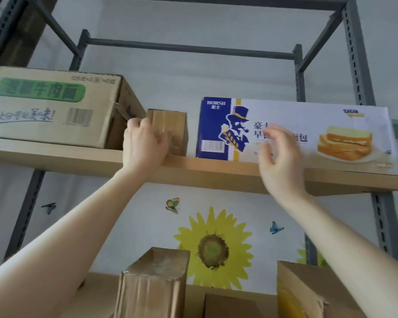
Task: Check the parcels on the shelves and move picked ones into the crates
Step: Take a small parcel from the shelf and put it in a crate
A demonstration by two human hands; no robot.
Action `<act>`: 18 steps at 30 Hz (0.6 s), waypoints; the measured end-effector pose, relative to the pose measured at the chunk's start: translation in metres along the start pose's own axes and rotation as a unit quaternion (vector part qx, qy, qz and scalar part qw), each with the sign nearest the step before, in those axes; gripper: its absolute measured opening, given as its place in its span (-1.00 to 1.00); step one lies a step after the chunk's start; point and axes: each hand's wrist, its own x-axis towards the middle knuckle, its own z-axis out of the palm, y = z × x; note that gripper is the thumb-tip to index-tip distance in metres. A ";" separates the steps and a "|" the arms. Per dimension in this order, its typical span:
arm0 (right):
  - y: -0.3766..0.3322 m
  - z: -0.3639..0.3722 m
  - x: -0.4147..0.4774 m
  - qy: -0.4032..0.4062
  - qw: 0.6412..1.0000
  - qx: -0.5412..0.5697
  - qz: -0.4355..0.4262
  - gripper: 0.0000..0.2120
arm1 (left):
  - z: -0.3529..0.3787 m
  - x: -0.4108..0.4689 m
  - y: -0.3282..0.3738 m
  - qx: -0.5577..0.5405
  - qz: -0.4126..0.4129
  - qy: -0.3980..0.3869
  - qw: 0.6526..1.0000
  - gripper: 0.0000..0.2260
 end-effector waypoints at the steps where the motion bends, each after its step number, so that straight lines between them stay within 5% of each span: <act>1: -0.024 0.019 -0.001 -0.018 0.999 0.042 -0.013 -0.76 | -0.005 0.008 -0.011 -0.019 -0.031 -0.020 0.999 -0.64; 4: -0.082 0.077 0.003 -0.095 0.991 0.088 0.022 -0.72 | -0.014 0.033 -0.035 -0.059 -0.050 -0.087 0.993 -0.71; 9: -0.108 0.140 0.028 -0.188 0.959 -0.064 0.203 -0.77 | -0.014 0.063 -0.040 -0.059 -0.040 -0.269 0.961 -0.65; 12: -0.107 0.149 0.035 -0.223 0.931 -0.064 0.284 -0.68 | -0.012 0.069 -0.042 -0.111 -0.054 -0.361 0.924 -0.74; 16: -0.116 0.146 0.034 -0.143 0.934 -0.014 0.327 -0.76 | -0.020 0.062 -0.044 -0.147 0.006 -0.323 0.935 -0.81; 18: -0.123 0.137 0.033 -0.098 0.944 -0.007 0.315 -0.61 | -0.031 0.057 -0.045 -0.224 0.014 -0.289 0.931 -0.74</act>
